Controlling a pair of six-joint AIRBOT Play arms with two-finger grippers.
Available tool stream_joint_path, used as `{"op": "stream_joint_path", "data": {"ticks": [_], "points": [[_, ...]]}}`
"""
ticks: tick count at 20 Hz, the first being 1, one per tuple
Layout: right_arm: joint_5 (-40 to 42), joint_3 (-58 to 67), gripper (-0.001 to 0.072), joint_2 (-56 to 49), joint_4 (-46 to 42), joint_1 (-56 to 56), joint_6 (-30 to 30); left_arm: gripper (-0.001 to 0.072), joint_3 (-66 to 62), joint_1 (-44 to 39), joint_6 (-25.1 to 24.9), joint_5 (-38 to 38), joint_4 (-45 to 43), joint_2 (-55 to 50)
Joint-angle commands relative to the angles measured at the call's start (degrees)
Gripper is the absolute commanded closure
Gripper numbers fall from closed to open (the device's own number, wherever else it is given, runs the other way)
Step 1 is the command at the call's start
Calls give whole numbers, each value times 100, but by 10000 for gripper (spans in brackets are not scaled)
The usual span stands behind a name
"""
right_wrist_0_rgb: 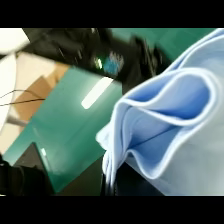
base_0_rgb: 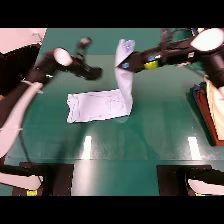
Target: Fold the shirts.
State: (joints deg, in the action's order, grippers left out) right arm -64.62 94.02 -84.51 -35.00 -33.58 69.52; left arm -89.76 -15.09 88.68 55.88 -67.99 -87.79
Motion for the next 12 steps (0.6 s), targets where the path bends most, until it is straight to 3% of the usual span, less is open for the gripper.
{"op": "stream_joint_path", "data": {"ticks": [1, 3, 4, 6, 8, 12], "points": [[682, 476, 622, -960, 345, -1019, -407, 681, 0, 1027, -70, 372, -522, 960], [647, 1169, 306, -1722, 55, -1534, -507, 681, 0, 1429, -70, 496, -601, 1316], [516, 1497, 187, -2020, -317, -1720, -507, 681, 0, 1585, -70, 601, -601, 1449], [24, 1952, 173, -2312, -1110, -1836, -407, 680, 0, 1781, -111, 844, -601, 1598], [-472, 2096, 212, -2277, -1770, -1631, 44, 681, 0, 1853, -278, 1128, -603, 1646], [-780, 909, 213, -1539, -1917, -501, 275, 681, 0, 1853, -363, 1421, -581, 1644]]}}
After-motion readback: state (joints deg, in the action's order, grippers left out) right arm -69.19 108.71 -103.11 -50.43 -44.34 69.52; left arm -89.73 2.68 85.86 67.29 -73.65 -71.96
